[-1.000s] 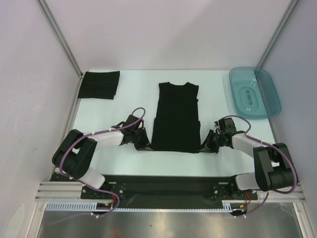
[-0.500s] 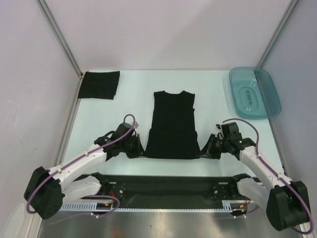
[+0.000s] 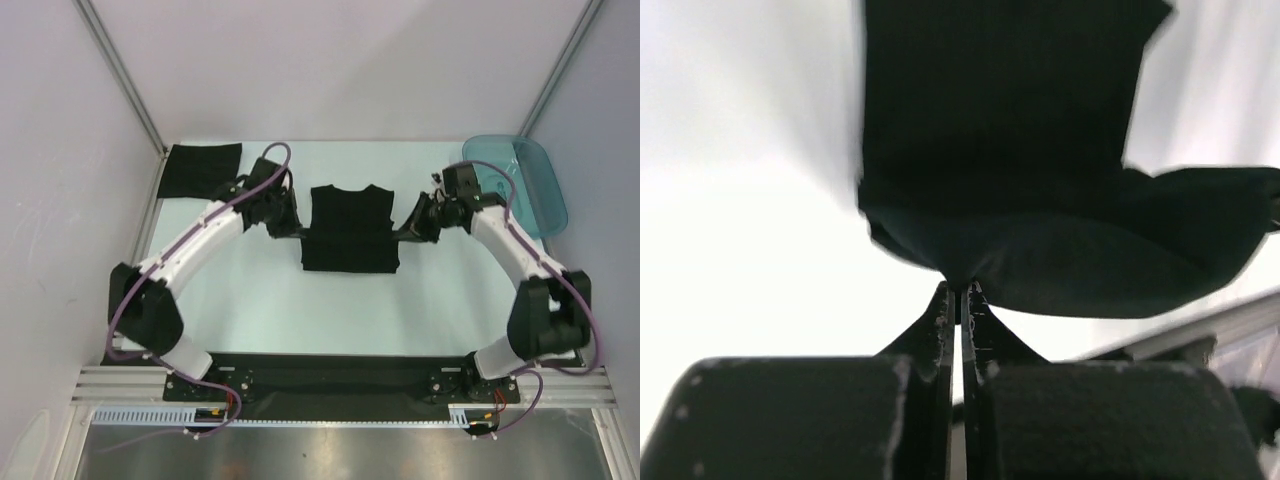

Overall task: Fold and stack the t-shirts
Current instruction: Fold the tshirt

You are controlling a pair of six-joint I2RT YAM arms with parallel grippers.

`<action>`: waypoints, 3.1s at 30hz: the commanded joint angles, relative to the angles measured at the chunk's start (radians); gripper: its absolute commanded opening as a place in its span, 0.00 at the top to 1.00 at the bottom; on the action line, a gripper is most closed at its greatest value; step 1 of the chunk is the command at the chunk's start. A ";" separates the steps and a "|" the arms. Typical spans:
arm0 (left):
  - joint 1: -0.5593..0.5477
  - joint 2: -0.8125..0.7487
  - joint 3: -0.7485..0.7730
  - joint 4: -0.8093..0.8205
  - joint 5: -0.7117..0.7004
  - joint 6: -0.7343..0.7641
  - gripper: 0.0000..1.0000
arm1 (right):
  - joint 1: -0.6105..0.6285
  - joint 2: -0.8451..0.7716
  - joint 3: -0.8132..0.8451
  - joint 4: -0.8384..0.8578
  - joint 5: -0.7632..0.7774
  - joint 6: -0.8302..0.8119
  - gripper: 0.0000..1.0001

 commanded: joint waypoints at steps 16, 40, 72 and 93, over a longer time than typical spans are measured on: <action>0.192 0.674 0.780 -0.038 0.193 0.120 1.00 | -0.077 0.690 0.762 -0.015 -0.131 -0.074 1.00; 0.236 0.953 0.952 0.220 0.301 -0.007 1.00 | -0.152 0.952 0.949 0.117 -0.135 0.006 1.00; 0.157 0.796 0.766 0.496 0.364 0.011 0.53 | -0.068 0.882 1.086 0.039 0.131 -0.170 0.00; 0.140 1.091 0.863 0.766 0.384 -0.199 1.00 | -0.022 1.052 0.745 0.859 -0.109 0.173 1.00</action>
